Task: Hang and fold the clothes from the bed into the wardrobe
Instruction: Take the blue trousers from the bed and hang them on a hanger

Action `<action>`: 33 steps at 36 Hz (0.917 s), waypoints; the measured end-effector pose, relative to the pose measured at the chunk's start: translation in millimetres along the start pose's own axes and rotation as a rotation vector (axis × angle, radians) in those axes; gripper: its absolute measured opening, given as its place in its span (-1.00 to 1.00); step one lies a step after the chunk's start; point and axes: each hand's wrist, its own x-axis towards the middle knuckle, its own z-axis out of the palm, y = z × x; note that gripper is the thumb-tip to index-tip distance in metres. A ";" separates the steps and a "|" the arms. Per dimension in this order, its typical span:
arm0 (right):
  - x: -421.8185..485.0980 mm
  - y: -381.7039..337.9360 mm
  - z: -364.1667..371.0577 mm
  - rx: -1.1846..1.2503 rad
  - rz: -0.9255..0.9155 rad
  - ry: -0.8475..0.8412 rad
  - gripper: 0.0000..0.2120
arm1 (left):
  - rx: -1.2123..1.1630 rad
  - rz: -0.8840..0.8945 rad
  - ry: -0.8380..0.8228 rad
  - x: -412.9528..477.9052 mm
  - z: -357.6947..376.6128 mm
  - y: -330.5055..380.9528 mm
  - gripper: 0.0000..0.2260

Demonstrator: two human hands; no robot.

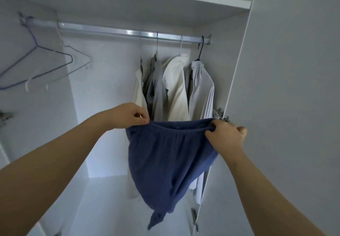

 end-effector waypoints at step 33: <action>-3.0 -130.6 56.5 0.263 -0.267 -0.084 -0.71 | 0.002 -0.541 0.486 -45.0 -39.9 -121.3 -0.92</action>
